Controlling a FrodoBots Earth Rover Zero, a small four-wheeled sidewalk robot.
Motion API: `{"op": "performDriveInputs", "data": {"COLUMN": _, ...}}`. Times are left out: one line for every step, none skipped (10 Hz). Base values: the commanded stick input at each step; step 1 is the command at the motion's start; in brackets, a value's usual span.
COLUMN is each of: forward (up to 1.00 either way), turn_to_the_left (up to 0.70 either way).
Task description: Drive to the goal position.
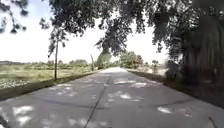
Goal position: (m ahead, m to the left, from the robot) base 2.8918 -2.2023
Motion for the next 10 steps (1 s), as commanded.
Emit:
{"op": "performDriveInputs", "data": {"forward": 0.7, "turn_to_the_left": 0.0}}
{"op": "performDriveInputs", "data": {"forward": 0.7, "turn_to_the_left": 0.0}}
{"op": "performDriveInputs", "data": {"forward": 0.7, "turn_to_the_left": 0.0}}
{"op": "performDriveInputs", "data": {"forward": 0.7, "turn_to_the_left": 0.0}}
{"op": "performDriveInputs", "data": {"forward": 0.7, "turn_to_the_left": 0.0}}
{"op": "performDriveInputs", "data": {"forward": 0.7, "turn_to_the_left": 0.0}}
{"op": "performDriveInputs", "data": {"forward": 0.7, "turn_to_the_left": 0.0}}
{"op": "performDriveInputs", "data": {"forward": 0.7, "turn_to_the_left": 0.0}}
{"op": "performDriveInputs", "data": {"forward": 0.7, "turn_to_the_left": 0.0}}
{"op": "performDriveInputs", "data": {"forward": 0.7, "turn_to_the_left": 0.0}}
